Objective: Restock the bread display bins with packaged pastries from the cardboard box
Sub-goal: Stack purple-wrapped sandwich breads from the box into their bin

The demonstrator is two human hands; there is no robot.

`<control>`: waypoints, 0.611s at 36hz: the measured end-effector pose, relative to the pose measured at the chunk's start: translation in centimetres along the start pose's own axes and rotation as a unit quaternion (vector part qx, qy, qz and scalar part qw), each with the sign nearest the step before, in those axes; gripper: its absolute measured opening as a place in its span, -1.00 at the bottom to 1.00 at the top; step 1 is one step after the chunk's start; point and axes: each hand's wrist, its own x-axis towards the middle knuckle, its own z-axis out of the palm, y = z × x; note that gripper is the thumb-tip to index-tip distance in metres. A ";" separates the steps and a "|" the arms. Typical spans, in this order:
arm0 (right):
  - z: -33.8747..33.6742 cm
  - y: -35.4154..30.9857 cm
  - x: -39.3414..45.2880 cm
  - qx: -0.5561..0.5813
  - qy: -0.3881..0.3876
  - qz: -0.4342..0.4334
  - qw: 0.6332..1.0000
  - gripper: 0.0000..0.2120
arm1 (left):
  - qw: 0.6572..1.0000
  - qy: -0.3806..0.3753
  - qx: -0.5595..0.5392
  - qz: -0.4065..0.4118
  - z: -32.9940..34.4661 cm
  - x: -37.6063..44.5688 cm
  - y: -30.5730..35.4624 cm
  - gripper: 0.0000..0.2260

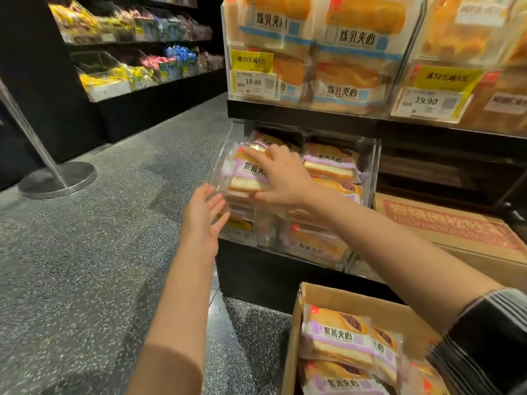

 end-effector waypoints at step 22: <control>2.3 -1.8 -0.7 0.329 0.040 0.051 0.942 -0.52 | 0.987 -0.054 0.154 -0.010 0.2 0.8 -1.3 -0.90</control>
